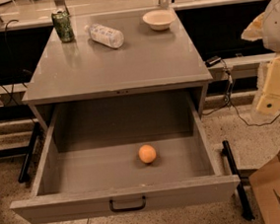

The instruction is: Pick orange from top drawer and place on counter

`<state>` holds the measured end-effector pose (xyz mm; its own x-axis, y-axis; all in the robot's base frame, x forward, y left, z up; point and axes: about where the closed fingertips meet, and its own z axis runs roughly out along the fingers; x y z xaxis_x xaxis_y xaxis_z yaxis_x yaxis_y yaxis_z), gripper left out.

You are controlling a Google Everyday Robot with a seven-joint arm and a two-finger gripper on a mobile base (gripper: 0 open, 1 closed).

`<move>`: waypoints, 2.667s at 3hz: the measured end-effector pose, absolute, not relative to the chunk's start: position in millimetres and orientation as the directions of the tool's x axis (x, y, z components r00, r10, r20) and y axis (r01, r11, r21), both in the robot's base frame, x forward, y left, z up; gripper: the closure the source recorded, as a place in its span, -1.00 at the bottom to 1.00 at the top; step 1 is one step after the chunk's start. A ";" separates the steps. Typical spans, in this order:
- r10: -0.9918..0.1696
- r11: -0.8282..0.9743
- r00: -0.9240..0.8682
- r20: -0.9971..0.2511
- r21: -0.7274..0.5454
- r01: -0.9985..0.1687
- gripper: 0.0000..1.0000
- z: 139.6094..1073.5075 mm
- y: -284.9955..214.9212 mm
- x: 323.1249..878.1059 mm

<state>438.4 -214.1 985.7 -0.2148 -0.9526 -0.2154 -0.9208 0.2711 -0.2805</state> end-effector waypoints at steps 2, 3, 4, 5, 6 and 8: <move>-0.899 0.343 -0.256 -0.355 -0.208 -0.916 -1.00 945.4 -207.2 444.1; -0.791 0.420 -0.318 -0.523 -0.086 -0.904 -1.00 888.5 -192.9 451.1; -0.634 0.473 -0.385 -0.670 0.058 -0.879 -1.00 835.8 -156.7 456.9; -0.563 0.502 -0.396 -0.726 0.081 -0.861 -1.00 844.4 -141.0 467.8; -0.564 0.501 -0.396 -0.725 0.080 -0.861 -1.00 845.1 -141.5 467.4; -0.601 0.430 -0.280 -0.749 -0.008 -0.903 -1.00 789.1 -134.9 488.9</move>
Offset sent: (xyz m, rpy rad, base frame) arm 0.0136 0.0099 -0.0769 0.3259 0.0516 -0.0744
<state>488.9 -134.9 789.1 -0.2799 -0.6010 -0.7486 -0.9027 0.4301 -0.0078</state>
